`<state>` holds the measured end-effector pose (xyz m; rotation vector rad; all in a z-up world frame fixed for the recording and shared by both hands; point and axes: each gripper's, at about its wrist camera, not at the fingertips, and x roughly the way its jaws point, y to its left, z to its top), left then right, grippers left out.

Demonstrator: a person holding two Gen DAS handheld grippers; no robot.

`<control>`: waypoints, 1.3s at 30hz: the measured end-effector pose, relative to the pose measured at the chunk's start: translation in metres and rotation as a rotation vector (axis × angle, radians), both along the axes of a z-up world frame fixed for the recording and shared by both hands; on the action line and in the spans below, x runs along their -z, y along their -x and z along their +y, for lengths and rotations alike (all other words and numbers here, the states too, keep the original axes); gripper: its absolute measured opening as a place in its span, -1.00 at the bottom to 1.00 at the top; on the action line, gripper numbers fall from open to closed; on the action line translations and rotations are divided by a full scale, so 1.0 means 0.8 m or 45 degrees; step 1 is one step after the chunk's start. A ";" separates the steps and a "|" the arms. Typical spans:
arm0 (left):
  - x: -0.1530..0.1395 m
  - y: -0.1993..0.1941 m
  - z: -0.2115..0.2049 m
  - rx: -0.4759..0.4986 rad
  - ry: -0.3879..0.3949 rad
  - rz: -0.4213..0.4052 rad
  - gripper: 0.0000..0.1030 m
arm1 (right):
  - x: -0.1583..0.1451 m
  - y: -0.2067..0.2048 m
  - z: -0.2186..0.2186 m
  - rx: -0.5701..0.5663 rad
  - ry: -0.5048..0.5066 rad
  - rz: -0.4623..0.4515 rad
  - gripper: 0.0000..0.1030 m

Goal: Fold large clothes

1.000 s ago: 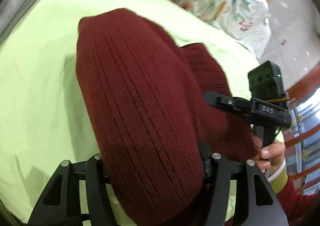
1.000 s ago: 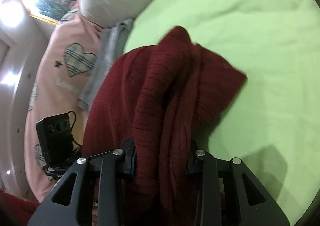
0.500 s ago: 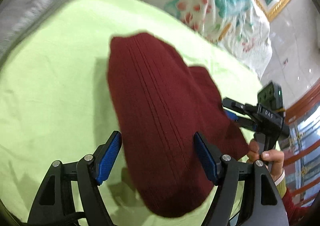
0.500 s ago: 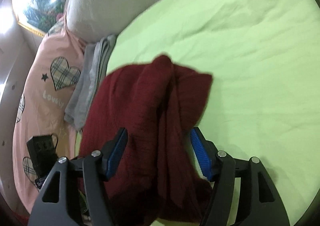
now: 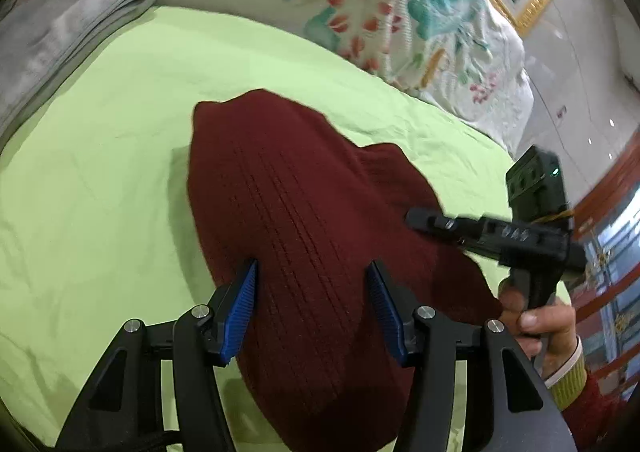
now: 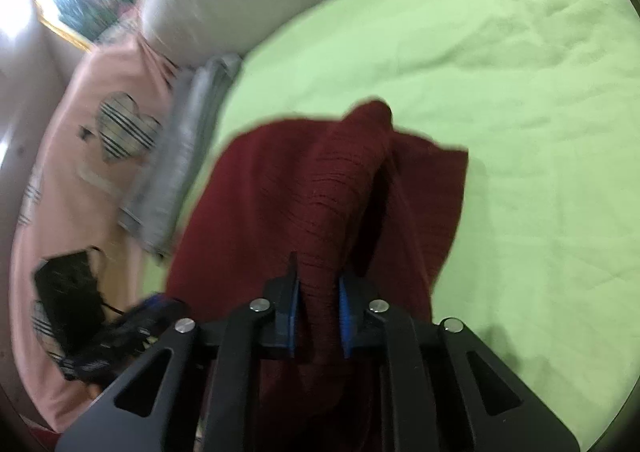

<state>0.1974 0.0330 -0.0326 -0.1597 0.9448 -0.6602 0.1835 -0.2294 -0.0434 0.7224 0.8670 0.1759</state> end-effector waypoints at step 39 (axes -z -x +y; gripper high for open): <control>0.044 0.143 -0.035 -0.095 -0.732 -0.441 -0.56 | 0.044 0.074 0.030 0.047 0.156 0.148 -1.00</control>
